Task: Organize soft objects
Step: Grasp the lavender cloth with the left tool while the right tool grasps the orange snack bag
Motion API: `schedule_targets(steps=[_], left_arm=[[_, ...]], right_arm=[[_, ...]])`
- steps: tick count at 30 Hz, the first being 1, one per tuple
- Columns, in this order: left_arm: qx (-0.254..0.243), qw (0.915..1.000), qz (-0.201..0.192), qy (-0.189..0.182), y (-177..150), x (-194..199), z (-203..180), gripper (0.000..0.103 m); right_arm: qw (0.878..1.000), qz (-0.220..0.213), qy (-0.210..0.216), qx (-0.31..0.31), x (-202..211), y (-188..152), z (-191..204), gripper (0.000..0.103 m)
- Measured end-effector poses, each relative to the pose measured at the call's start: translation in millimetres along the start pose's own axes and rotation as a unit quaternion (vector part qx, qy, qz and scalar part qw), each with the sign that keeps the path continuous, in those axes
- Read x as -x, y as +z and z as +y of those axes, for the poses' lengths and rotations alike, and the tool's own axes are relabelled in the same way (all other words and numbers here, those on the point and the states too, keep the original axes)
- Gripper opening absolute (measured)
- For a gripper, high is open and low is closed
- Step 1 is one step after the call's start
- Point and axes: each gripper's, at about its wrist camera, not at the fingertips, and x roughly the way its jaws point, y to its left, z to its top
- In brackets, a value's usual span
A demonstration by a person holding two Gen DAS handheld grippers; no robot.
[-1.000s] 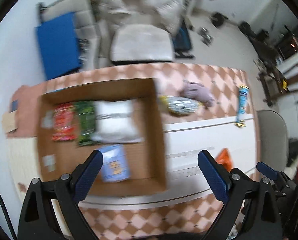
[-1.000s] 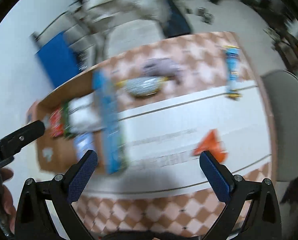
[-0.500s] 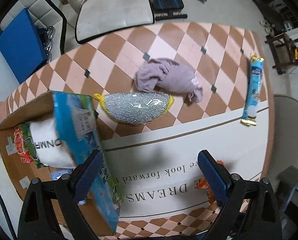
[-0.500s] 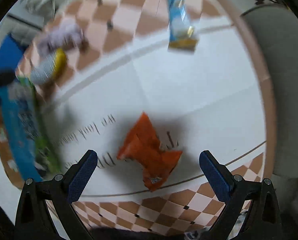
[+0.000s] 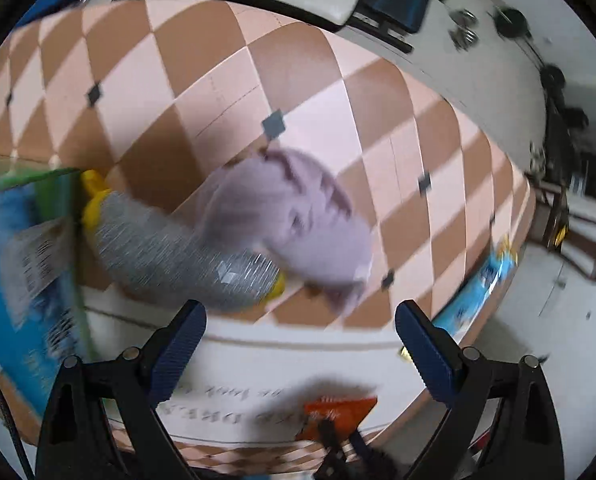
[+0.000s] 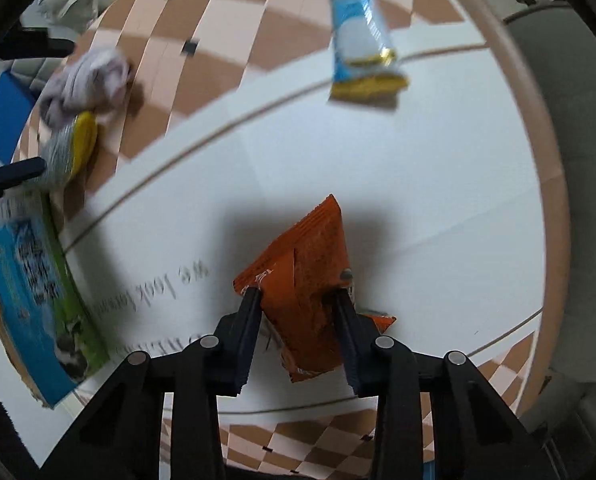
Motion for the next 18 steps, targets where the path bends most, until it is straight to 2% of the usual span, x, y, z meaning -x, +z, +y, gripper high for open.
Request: schedule_targets(steps=[3,5,6,7,8,9,11,12,15,18], left_arm=[[0.011,0.9995,-0.013,0.028,15.2,-4.0,-11.4,0.095],[-0.011,0.9977,-0.03,0.06,22.1,-2.8,-26.4,0.093],[-0.025,0.9951,-0.041,0.087,24.3,-3.3,-35.1,0.084],[-0.038,0.9923,-0.044,0.109,25.6,-6.3,-40.5,0.08],[-0.057,0.9882,-0.043,0.136,26.5,-12.8,-45.9,0.07],[-0.078,0.9843,-0.039,0.154,26.3,-20.1,-50.9,0.059],[-0.118,0.9765,-0.03,0.177,21.5,-32.0,-55.8,0.047],[-0.145,0.9693,-0.053,0.192,15.6,-29.6,-57.6,0.046],[-0.202,0.955,-0.062,0.208,-8.1,-35.7,-56.6,0.044],[-0.239,0.9479,-0.056,0.203,-35.0,-43.6,-47.5,0.043]], right_arm=[[1.0,-0.003,-0.013,0.007,3.6,7.6,1.1,0.039],[1.0,0.0,-0.013,0.007,4.1,11.8,0.5,0.039],[1.0,0.001,-0.012,0.006,4.6,13.0,1.0,0.039],[1.0,0.001,-0.012,0.008,5.0,14.5,1.5,0.039],[1.0,0.001,-0.013,0.01,4.8,14.0,1.7,0.039],[1.0,0.002,-0.013,0.011,4.6,12.5,0.7,0.039],[1.0,0.002,-0.012,0.017,6.9,12.3,-0.6,0.038],[1.0,0.002,-0.011,0.016,6.9,11.3,0.1,0.038],[1.0,0.005,-0.003,0.018,7.7,6.5,-4.9,0.037],[1.0,0.01,0.007,0.016,5.6,-3.8,-13.2,0.037]])
